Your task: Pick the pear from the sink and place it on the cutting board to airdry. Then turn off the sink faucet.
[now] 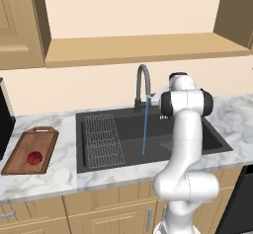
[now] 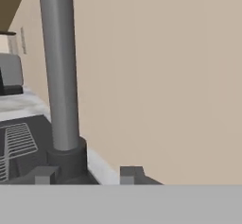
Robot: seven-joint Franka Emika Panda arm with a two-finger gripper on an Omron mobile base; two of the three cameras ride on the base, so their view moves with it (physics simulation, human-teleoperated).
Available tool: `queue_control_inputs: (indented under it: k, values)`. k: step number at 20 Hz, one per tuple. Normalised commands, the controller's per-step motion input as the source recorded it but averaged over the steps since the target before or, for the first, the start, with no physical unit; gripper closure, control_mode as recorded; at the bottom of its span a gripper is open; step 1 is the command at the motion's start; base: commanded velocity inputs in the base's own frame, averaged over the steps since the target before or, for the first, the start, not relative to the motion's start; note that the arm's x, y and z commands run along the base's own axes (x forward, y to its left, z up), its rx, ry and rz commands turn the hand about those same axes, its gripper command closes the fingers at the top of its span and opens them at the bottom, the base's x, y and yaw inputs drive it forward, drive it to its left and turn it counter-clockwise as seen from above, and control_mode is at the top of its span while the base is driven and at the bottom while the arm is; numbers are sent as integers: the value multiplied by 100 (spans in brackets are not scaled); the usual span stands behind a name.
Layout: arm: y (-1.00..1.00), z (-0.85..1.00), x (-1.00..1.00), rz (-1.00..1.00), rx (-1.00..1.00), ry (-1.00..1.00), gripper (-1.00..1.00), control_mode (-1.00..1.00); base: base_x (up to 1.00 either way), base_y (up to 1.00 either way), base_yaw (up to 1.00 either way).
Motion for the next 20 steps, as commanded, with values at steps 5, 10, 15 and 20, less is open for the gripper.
queue_control_inputs:
  k: [5,10,15,20]
  values:
    - [-41,-63,4,3,0,-1,-100,-100,0,0,0]
    - [-49,-53,0,4,0,-5,-100,-100,0,0,0]
    - [-47,-16,-2,9,0,-17,-100,-100,0,0,0]
    - [-44,-14,0,11,0,-17,-100,-100,0,0,0]
